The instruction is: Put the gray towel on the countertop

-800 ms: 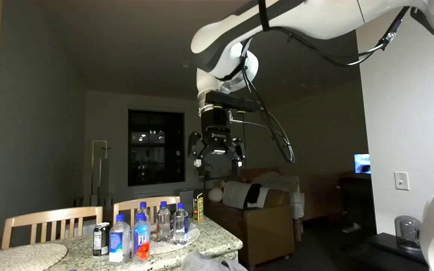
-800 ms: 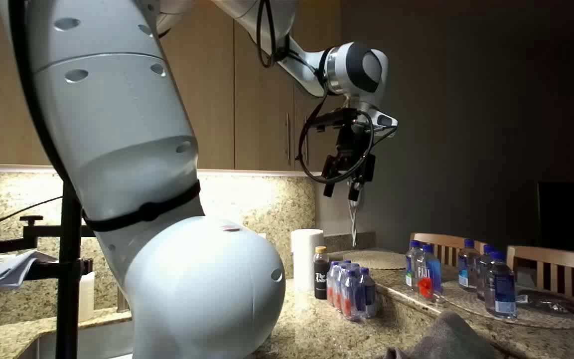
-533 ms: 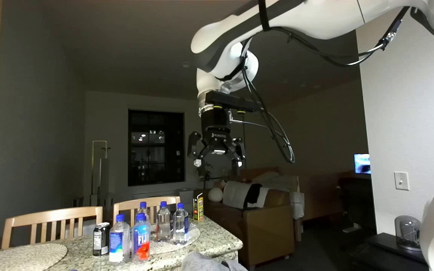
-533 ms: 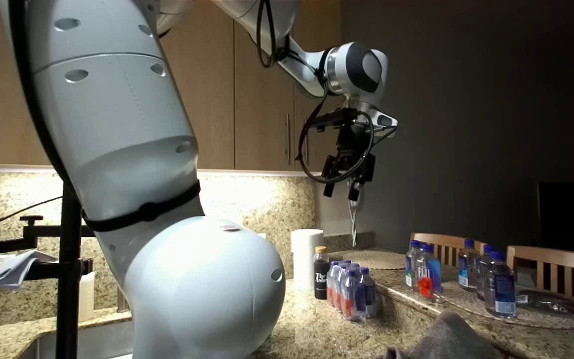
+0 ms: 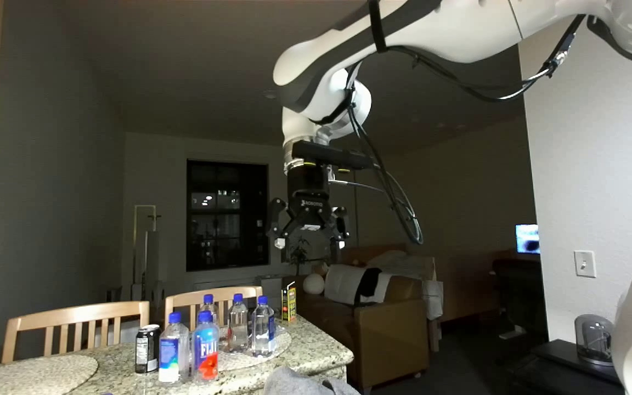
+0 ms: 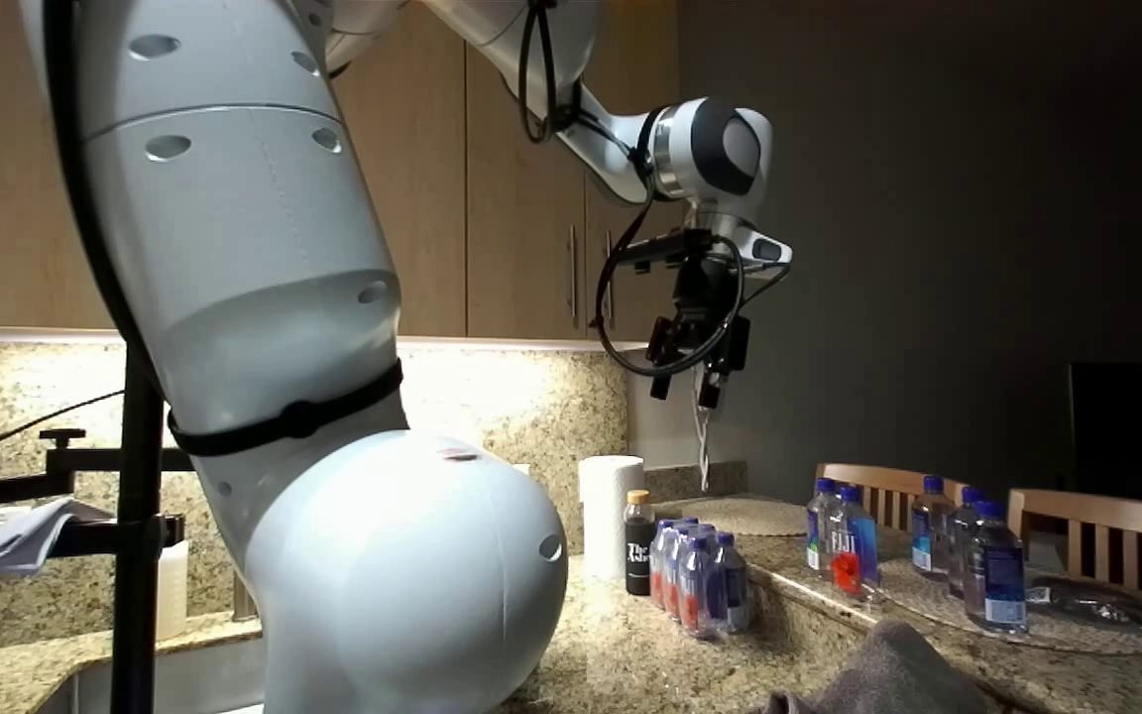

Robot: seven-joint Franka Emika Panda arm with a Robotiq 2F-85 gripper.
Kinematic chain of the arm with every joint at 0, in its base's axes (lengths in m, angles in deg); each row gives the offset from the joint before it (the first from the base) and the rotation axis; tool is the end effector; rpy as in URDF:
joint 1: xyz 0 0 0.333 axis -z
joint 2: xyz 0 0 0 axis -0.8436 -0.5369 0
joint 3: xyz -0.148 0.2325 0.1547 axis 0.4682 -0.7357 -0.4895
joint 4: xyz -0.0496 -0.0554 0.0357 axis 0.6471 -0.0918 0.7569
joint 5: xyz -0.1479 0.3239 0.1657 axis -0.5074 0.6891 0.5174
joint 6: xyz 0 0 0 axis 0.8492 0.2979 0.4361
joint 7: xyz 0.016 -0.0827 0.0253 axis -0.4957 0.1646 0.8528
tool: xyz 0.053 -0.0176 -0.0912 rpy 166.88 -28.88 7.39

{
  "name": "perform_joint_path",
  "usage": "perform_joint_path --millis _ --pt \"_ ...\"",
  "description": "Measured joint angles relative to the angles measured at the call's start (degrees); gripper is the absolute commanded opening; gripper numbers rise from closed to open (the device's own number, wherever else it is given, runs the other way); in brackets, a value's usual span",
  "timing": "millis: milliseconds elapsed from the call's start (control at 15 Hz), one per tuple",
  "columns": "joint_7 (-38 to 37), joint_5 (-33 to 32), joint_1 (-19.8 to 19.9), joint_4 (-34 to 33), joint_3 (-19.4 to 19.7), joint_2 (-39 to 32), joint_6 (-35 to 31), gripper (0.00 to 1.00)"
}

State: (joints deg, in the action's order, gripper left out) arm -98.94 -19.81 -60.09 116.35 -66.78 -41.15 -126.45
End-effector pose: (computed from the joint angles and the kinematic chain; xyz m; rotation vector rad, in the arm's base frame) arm 0.4230 0.0953 0.5477 -2.9902 0.3287 0.3314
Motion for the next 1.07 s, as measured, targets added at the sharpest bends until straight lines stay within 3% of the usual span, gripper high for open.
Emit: perform_joint_path --millis 533,1067 --pt "-12.57 0.06 -2.32 -2.86 -4.69 -15.20 -14.26 1.00" --pt "-22.58 -0.90 -5.04 -9.34 -2.96 -29.57 -21.70 1.00"
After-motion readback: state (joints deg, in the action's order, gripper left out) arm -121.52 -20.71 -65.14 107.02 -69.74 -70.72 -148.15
